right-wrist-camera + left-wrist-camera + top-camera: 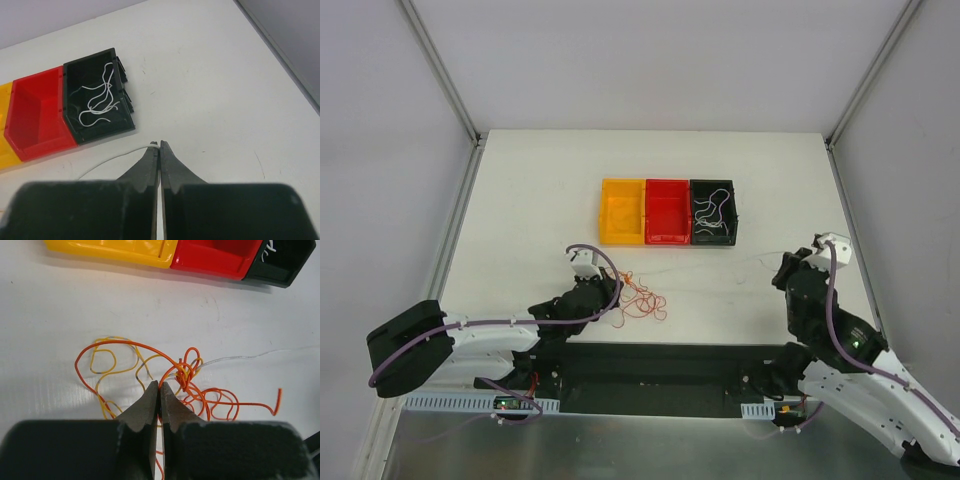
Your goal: Untangle the cables
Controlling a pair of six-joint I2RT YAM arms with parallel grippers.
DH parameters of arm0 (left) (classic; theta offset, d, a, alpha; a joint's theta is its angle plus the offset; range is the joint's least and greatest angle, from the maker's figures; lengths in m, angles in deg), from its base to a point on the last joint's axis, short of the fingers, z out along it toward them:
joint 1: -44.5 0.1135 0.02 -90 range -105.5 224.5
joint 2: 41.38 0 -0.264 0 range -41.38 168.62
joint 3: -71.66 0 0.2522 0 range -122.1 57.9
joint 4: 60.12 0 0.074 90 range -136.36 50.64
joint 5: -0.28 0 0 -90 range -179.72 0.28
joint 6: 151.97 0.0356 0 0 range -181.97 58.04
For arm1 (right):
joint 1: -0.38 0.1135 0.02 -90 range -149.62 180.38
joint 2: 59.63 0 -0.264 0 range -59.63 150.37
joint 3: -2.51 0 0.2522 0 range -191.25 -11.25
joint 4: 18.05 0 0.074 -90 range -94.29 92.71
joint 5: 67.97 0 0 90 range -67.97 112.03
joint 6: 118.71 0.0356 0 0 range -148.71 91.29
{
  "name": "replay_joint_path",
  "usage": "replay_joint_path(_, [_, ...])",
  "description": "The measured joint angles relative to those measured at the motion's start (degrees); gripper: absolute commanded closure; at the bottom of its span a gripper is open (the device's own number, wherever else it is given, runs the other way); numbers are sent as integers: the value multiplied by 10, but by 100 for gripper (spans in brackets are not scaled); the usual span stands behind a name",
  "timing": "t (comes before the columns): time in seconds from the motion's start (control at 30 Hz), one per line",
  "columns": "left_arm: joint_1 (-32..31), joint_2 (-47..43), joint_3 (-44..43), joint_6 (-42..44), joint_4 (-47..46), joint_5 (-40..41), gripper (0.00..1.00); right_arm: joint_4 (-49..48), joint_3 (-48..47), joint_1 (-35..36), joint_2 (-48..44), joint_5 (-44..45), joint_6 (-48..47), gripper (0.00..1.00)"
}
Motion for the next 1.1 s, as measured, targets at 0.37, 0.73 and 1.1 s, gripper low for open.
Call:
replay_joint_path(0.37, [0,-9,-5,-79,77,65,91,16,-121,-1,-89,16,-53,100])
replay_joint_path(0.73, [0,-50,2,-90,87,73,91,2,-124,-2,46,-103,-59,99])
replay_joint_path(1.1, [0,-232,90,-143,132,106,83,-126,-222,-2,317,-248,-63,99])
